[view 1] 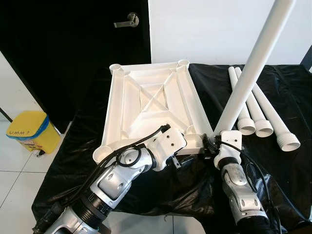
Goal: Building children table
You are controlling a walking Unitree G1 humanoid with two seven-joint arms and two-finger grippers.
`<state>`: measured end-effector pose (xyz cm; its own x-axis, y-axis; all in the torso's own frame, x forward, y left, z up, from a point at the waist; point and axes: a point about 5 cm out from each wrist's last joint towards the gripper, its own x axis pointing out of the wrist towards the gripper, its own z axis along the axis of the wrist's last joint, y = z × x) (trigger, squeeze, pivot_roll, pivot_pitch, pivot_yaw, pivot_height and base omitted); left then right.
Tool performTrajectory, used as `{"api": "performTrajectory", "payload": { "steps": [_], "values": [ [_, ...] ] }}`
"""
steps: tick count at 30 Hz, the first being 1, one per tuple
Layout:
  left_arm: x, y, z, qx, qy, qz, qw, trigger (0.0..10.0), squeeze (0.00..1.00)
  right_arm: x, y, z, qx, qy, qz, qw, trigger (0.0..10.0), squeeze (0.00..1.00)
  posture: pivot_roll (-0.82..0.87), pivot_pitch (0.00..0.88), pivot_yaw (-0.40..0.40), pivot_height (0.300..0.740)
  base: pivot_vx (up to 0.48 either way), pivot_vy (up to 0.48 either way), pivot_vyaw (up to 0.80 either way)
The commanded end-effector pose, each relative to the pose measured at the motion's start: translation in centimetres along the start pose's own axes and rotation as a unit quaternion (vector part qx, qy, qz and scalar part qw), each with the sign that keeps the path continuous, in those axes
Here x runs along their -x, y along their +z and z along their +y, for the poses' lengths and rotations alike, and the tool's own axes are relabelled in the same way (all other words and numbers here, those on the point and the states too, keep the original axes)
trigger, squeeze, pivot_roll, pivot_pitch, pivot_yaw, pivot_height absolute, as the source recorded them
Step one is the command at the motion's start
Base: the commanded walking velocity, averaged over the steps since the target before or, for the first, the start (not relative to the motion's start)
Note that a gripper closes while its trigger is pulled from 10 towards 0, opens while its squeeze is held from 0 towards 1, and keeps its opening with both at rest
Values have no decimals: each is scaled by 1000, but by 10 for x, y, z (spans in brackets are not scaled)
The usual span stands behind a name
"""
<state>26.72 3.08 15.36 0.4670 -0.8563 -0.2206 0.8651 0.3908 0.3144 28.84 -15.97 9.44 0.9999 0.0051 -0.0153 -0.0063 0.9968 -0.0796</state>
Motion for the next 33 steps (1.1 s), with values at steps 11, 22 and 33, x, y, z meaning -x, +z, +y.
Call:
{"api": "performTrajectory", "payload": {
  "steps": [11,22,33],
  "values": [
    [0,0,-7,0,-67,5,998,10000,0,-7,7,-15,23,121,-26,992,10000,0,-221,12,39,740,0,0,0],
    [0,0,-6,1,-65,6,998,10000,0,-22,21,-19,44,193,-34,980,10000,0,-210,15,36,740,0,0,0],
    [3,0,-4,1,-56,8,998,10000,0,-21,9,-21,49,223,0,974,0,0,-198,12,27,740,0,0,0]
  ]
}}
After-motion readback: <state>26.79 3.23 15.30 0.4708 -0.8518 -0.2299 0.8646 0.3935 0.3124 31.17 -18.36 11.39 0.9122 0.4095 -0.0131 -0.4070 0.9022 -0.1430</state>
